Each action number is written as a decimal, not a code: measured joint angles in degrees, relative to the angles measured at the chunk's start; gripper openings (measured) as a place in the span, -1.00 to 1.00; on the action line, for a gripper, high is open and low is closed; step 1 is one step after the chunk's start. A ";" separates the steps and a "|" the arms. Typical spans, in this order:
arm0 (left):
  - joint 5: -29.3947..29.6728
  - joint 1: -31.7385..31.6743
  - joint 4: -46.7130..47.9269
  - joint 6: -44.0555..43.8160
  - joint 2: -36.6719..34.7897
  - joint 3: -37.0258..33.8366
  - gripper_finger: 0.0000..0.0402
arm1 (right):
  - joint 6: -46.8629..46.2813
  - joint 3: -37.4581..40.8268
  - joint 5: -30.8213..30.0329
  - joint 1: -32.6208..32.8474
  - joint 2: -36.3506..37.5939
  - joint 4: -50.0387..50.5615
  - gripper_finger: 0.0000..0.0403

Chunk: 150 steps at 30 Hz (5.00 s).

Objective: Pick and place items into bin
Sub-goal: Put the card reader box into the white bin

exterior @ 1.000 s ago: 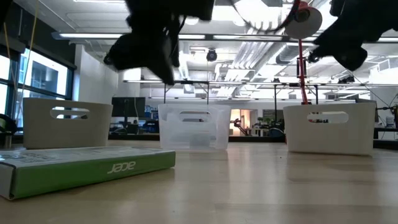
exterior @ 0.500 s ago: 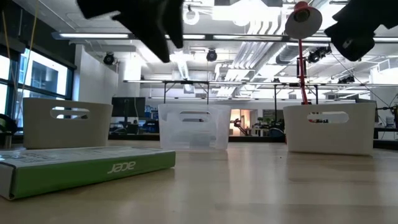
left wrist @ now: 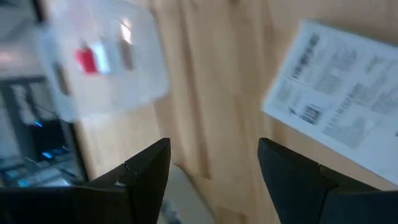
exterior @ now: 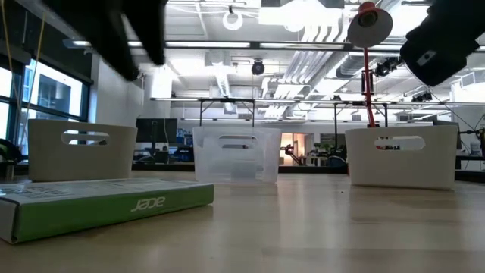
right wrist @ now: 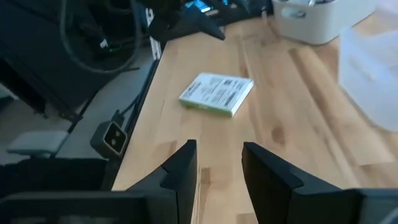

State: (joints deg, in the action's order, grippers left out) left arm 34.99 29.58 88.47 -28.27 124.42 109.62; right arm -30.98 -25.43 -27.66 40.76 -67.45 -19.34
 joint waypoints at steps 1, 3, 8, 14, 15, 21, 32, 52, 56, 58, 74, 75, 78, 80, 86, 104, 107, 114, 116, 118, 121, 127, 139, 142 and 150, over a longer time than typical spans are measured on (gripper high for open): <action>-1.44 0.18 -0.17 -0.95 0.05 -0.80 0.16 | 0.00 0.00 0.06 0.19 -1.48 -1.25 -0.41; -3.68 0.07 -0.30 -2.71 0.02 -2.67 0.16 | -0.02 0.00 0.54 0.50 -4.09 -3.36 -0.42; -8.10 0.54 -2.58 -2.64 0.02 -10.06 0.16 | -0.03 0.00 1.46 1.42 -8.99 -6.96 -0.41; -18.48 1.77 -15.31 6.16 0.07 -18.68 0.16 | 0.00 0.00 1.44 2.44 -11.31 -8.84 -0.42; -19.50 2.06 -17.31 7.54 0.07 -19.44 0.16 | 0.02 0.00 1.27 2.44 -11.35 -8.86 -0.42; -19.13 1.95 -20.95 11.96 -0.04 -19.91 0.16 | 0.88 0.00 1.07 2.42 -11.35 -9.89 -0.42; -18.94 -0.70 -27.85 17.25 -0.17 -19.43 0.16 | 0.98 0.00 1.09 2.42 -11.35 -11.40 -0.44; -20.42 -7.39 -51.35 17.31 0.20 -19.25 0.16 | -10.74 0.00 4.21 6.20 -11.35 -9.17 -0.44; -20.23 -8.80 -56.01 17.36 0.20 -19.25 0.16 | -15.81 0.00 1.90 8.48 -11.35 -8.49 -0.44; -20.21 -9.39 -57.69 17.44 0.20 -19.25 0.16 | -18.32 0.00 0.00 9.57 -11.35 -7.06 -0.44; -26.04 -9.70 -51.38 13.48 0.74 -19.27 0.16 | -25.62 0.00 -6.27 12.87 -11.35 -4.32 -0.44; -26.02 -9.70 -53.72 13.48 0.87 -19.27 0.16 | -25.62 0.00 -6.07 12.87 -11.35 -4.30 -0.44; -25.63 -9.70 -57.76 14.54 0.92 -19.27 0.16 | -24.98 0.00 -3.32 12.93 -11.33 -2.83 -0.44; -25.36 -9.70 -59.38 14.99 0.92 -19.27 0.16 | -24.95 0.00 -2.66 13.21 -11.33 -0.08 -0.44; -23.67 -9.70 -61.31 14.59 1.57 -19.26 0.16 | -27.80 0.00 -4.60 13.13 -11.35 2.66 -0.44; -23.20 -9.68 -68.93 14.15 4.88 -19.16 0.16 | -45.36 0.00 -0.46 6.82 -11.35 1.17 -0.44; -23.49 -9.70 -68.92 14.50 4.88 -19.16 0.16 | -45.05 0.00 -0.38 6.31 -11.35 0.66 -0.44; -23.64 -9.70 -67.96 16.33 4.45 -18.56 0.16 | -45.07 0.00 1.53 5.72 -11.35 0.64 -0.44; -23.64 -9.70 -65.63 17.51 4.07 -17.11 0.16 | -45.00 0.00 1.52 5.72 -11.37 0.67 -0.44; -23.28 -9.70 -64.78 18.29 3.77 -15.11 0.16 | -44.98 0.00 1.53 5.72 -11.37 0.83 -0.44; -21.46 -9.70 -61.47 20.07 3.63 -12.21 0.16 | -44.92 0.00 1.36 5.74 -11.59 0.59 -0.44; -18.62 -9.71 -59.87 22.44 3.64 -9.53 0.16 | -45.29 0.00 2.92 5.74 -16.12 -5.82 -0.44; -17.40 -9.72 -64.88 22.41 4.33 -9.30 0.16 | -49.35 0.00 4.85 5.23 -22.04 -7.01 -0.44; -17.65 -9.72 -67.88 22.02 5.46 -9.15 0.16 | -49.88 0.00 4.57 5.71 -20.17 -3.65 -0.44; -16.98 -9.72 -69.41 20.08 6.75 -9.28 0.16 | -53.61 0.00 4.42 6.92 -17.70 5.78 -0.44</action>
State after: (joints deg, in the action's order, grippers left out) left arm 18.01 19.86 19.06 -8.19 131.17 100.34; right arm -84.60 -25.43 -23.24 47.68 -85.15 -13.56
